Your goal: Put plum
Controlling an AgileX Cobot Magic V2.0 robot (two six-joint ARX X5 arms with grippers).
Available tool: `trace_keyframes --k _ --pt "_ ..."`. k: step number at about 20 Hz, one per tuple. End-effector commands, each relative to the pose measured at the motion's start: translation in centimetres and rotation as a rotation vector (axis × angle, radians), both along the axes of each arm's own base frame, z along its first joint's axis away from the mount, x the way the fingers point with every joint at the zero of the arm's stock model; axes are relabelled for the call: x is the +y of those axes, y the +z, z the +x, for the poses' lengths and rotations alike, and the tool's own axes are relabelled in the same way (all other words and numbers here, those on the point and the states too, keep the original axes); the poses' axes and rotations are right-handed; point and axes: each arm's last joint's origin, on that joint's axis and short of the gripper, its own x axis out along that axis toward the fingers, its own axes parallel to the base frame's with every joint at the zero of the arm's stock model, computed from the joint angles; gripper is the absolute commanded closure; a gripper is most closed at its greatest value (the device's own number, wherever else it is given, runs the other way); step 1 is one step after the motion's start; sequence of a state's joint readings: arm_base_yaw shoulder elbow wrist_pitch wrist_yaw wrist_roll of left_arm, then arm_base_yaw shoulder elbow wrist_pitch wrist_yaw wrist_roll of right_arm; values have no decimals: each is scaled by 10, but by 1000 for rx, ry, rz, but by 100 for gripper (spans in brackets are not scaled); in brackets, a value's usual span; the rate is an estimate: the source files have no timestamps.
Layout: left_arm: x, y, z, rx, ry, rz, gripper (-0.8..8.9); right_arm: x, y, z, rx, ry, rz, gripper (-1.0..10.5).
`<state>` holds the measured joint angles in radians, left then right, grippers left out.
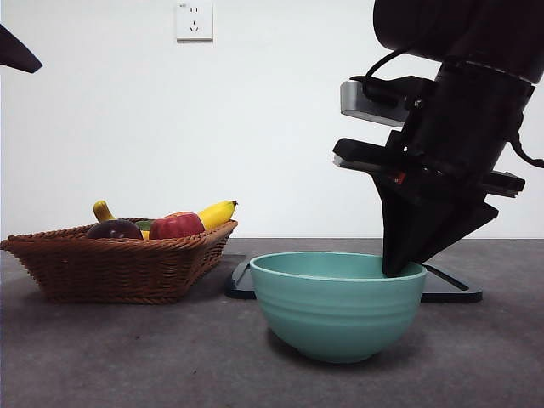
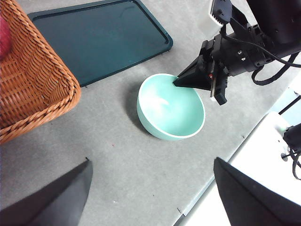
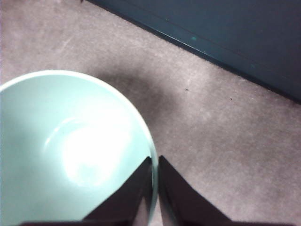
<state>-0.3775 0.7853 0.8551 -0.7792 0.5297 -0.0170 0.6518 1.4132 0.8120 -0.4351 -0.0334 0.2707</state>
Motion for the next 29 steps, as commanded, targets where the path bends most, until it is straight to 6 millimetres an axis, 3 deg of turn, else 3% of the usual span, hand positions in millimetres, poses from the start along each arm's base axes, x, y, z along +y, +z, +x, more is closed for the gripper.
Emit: trace_keyframes --k 1,3,6,8,13,18,24,29 --pt "-1 5 0 -19 -10 -11 408 4 -3 0 13 -1 -1 937" --pt "-1 5 0 -19 -10 -11 408 5 -2 -1 9 -3 -4 909" --pt "-1 5 0 -19 -10 -11 408 5 3 -2 -5 -13 15 739" --pt "-1 5 0 -19 -10 -11 408 3 13 -4 -36 -14 36 702" --pt "-1 5 0 -19 -10 -11 408 -9 56 -20 -173 -13 148 702" --pt "-1 5 0 -19 -10 -11 408 -32 98 -54 -225 46 334 703" --pt "-1 5 0 -18 -10 -11 408 -60 106 -93 -110 93 334 703" --pt "-1 6 0 -19 -10 -11 408 -68 106 -104 -77 109 319 703"
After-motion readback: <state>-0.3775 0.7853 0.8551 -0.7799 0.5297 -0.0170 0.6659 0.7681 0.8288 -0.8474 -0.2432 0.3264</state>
